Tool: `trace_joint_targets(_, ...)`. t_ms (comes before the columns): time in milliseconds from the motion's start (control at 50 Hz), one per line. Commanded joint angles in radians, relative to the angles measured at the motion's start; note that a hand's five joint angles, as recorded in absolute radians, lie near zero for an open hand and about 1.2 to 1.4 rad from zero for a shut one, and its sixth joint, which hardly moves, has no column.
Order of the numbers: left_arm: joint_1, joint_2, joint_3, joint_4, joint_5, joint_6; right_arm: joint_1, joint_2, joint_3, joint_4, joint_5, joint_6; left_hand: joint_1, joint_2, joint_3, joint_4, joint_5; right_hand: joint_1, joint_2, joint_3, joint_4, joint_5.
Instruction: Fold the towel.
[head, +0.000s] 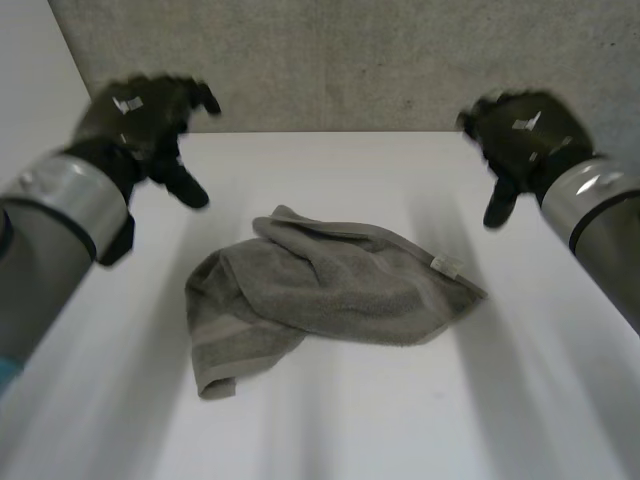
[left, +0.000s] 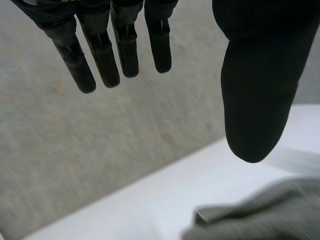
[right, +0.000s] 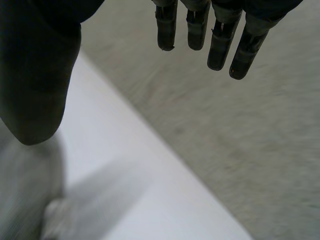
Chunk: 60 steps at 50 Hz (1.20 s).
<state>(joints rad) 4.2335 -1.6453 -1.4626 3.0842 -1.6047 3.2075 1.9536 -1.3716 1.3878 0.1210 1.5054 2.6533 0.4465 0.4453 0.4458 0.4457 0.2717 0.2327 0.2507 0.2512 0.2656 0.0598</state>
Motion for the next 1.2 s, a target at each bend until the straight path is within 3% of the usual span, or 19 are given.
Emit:
trace_joint_targets(20, -0.073, 0.013, -0.224, 0.013, 0.005, 0.069, -0.016, 0.087, 0.057, 0.144, -0.108, -0.136, 0.102, 0.103, 0.102, 0.103, 0.102, -0.013, -0.031, -0.031, -0.046, -0.014)
trace_joint_targets(180, -0.119, -0.108, -0.367, 0.099, -0.001, 0.179, -0.007, 0.187, 0.123, 0.025, -0.201, -0.023, 0.099, 0.1, 0.099, 0.1, 0.099, -0.001, -0.019, -0.02, -0.034, -0.003)
trace_joint_targets(340, -0.121, -0.218, -0.389, 0.204, -0.009, 0.193, 0.005, 0.287, 0.134, -0.164, -0.205, 0.161, 0.09, 0.091, 0.091, 0.091, 0.09, 0.008, -0.01, -0.011, -0.025, 0.006)
trace_joint_targets(520, -0.121, -0.286, -0.387, 0.283, -0.012, 0.196, 0.042, 0.416, 0.066, -0.202, -0.192, 0.191, 0.099, 0.1, 0.099, 0.1, 0.099, 0.084, 0.066, 0.066, 0.051, 0.083)
trace_joint_targets(580, -0.121, -0.304, -0.386, 0.297, -0.012, 0.198, 0.056, 0.459, 0.037, -0.199, -0.192, 0.192, 0.116, 0.117, 0.117, 0.117, 0.117, 0.225, 0.207, 0.207, 0.192, 0.223)
trace_joint_targets(620, -0.121, -0.317, -0.384, 0.301, -0.012, 0.198, 0.062, 0.486, 0.01, -0.201, -0.191, 0.212, 0.218, 0.219, 0.219, 0.219, 0.218, 0.601, 0.583, 0.583, 0.569, 0.6)
trace_joint_targets(640, -0.121, -0.317, -0.384, 0.301, -0.012, 0.198, 0.062, 0.486, 0.01, -0.201, -0.191, 0.212, 0.219, 0.22, 0.22, 0.22, 0.219, 0.604, 0.586, 0.585, 0.571, 0.602)
trace_joint_targets(680, -0.121, -0.327, -0.38, 0.32, -0.012, 0.219, 0.062, 0.486, -0.012, -0.202, -0.192, 0.258, 0.576, 0.577, 0.576, 0.576, 0.576, 1.098, 1.08, 1.079, 1.065, 1.096)
trace_joint_targets(700, -0.121, -0.327, -0.38, 0.32, -0.012, 0.219, 0.062, 0.486, -0.012, -0.202, -0.192, 0.258, 0.577, 0.578, 0.578, 0.578, 0.578, 1.1, 1.082, 1.082, 1.067, 1.098)
trace_joint_targets(740, -0.115, -0.327, -0.381, 0.356, -0.014, 0.259, 0.062, 0.483, -0.019, -0.202, -0.191, 0.274, 0.916, 0.917, 0.917, 0.917, 0.916, 1.164, 1.146, 1.145, 1.131, 1.162)
trace_joint_targets(860, -0.103, -0.301, -0.378, 0.392, -0.032, 0.328, 0.03, 0.378, -0.033, -0.19, -0.192, 0.287, 0.95, 0.951, 0.95, 0.951, 0.95, 1.164, 1.146, 1.145, 1.131, 1.162)
trace_joint_targets(960, -0.06, -0.163, -0.375, 0.387, -0.06, 0.348, -0.068, 0.197, -0.035, -0.119, -0.197, 0.275, 0.95, 0.951, 0.95, 0.951, 0.95, 1.164, 1.146, 1.145, 1.131, 1.162)
trace_joint_targets(1000, -0.037, -0.058, -0.367, 0.386, -0.055, 0.342, -0.125, 0.074, -0.061, -0.034, -0.22, 0.269, 0.95, 0.951, 0.95, 0.951, 0.95, 1.164, 1.146, 1.145, 1.131, 1.162)
trace_joint_targets(1120, -0.018, 0.165, -0.322, 0.392, -0.058, 0.286, -0.222, -0.06, -0.158, 0.097, -0.255, 0.212, 0.95, 0.951, 0.95, 0.951, 0.95, 1.164, 1.146, 1.145, 1.131, 1.162)
trace_joint_targets(1200, 0.012, 0.182, -0.303, 0.384, -0.055, 0.218, -0.28, -0.095, -0.22, 0.253, -0.336, 0.107, 0.95, 0.951, 0.95, 0.951, 0.95, 1.164, 1.146, 1.145, 1.131, 1.162)
